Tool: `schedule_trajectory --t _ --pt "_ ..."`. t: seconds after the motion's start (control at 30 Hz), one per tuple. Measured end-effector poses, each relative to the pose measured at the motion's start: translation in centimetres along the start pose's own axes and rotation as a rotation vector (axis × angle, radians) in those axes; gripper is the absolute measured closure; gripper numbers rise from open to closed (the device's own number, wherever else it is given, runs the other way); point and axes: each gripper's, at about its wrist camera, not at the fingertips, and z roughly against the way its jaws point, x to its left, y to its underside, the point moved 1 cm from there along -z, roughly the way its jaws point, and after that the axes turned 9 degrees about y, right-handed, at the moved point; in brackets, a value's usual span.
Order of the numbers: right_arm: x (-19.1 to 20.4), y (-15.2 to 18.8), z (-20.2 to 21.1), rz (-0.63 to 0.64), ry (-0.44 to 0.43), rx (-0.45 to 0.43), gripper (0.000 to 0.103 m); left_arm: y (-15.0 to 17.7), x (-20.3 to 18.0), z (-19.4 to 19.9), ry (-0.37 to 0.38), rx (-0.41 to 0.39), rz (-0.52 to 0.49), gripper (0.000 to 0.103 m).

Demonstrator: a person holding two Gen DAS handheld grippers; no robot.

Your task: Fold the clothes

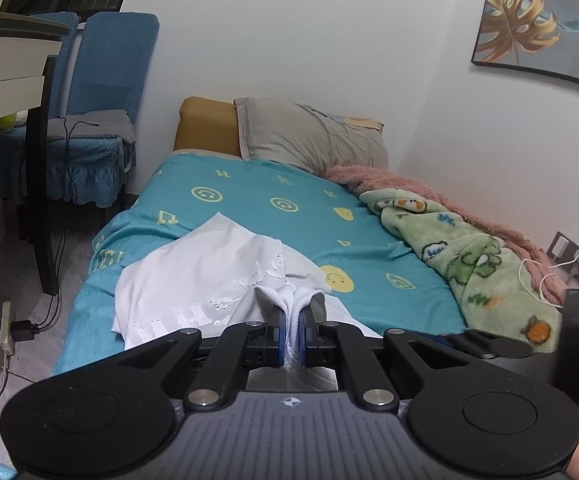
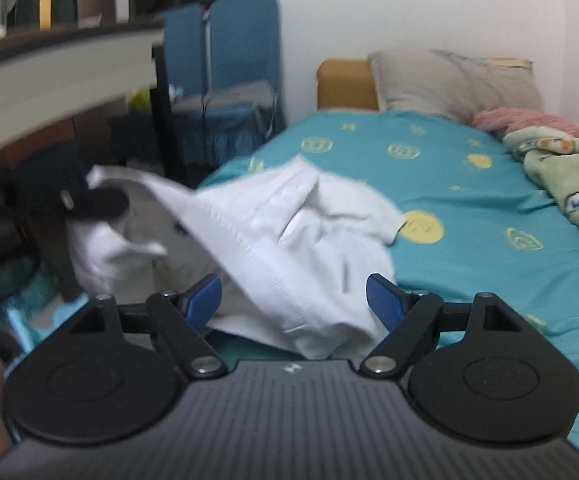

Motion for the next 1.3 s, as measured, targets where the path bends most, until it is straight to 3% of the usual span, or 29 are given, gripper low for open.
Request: schedule_trajectory --t 0.13,0.2,0.33,0.43,0.53,0.63,0.7,0.83,0.9,0.93,0.97,1.07,1.2,1.3 --pt "0.0 0.6 -3.3 0.019 0.134 0.056 0.022 0.2 -0.1 0.2 -0.007 -0.008 -0.006 0.096" --pt "-2.5 0.4 -2.7 -0.114 0.205 0.025 0.022 0.4 -0.3 0.3 -0.013 -0.003 -0.014 0.096" --pt "-7.8 -0.4 1.3 -0.439 0.267 -0.147 0.021 0.8 -1.6 0.5 0.036 -0.017 -0.069 0.096" --pt "-9.1 -0.5 3.4 -0.526 0.276 -0.255 0.021 1.3 -3.2 0.4 0.053 -0.026 -0.151 0.096" --pt "-9.1 -0.6 2.5 -0.492 0.3 -0.199 0.021 1.8 -3.8 0.2 0.036 -0.022 -0.176 0.096" --pt "-9.0 0.0 0.1 -0.44 0.291 -0.04 0.032 2.2 -3.9 0.0 0.005 -0.013 -0.179 0.096" --pt "-8.6 0.4 -0.8 -0.409 0.292 0.016 0.04 2.4 -4.0 -0.2 -0.016 0.0 -0.191 0.096" --pt "-7.7 -0.6 1.1 -0.361 0.27 -0.111 0.043 3.0 -4.3 -1.2 -0.076 0.053 -0.232 0.095" --pt "-7.3 -1.1 2.0 -0.34 0.256 -0.165 0.042 3.5 -4.4 -1.9 -0.106 0.086 -0.248 0.088" --pt "-7.1 -1.2 2.3 -0.331 0.251 -0.181 0.042 3.7 -4.5 -2.3 -0.111 0.094 -0.265 0.083" --pt "-7.0 -1.3 2.5 -0.324 0.247 -0.192 0.042 3.9 -4.7 -2.6 -0.117 0.102 -0.286 0.07" --pt "-7.1 -1.5 2.6 -0.337 0.221 -0.198 0.042 4.9 -5.9 -3.9 -0.163 0.111 -0.388 0.047" --pt "-7.6 -1.6 2.5 -0.366 0.196 -0.191 0.042 5.9 -6.9 -5.9 -0.244 0.108 -0.462 0.045" --pt "-7.6 -1.6 2.4 -0.381 0.174 -0.177 0.042 5.6 -6.9 -6.2 -0.307 0.044 -0.423 0.045"
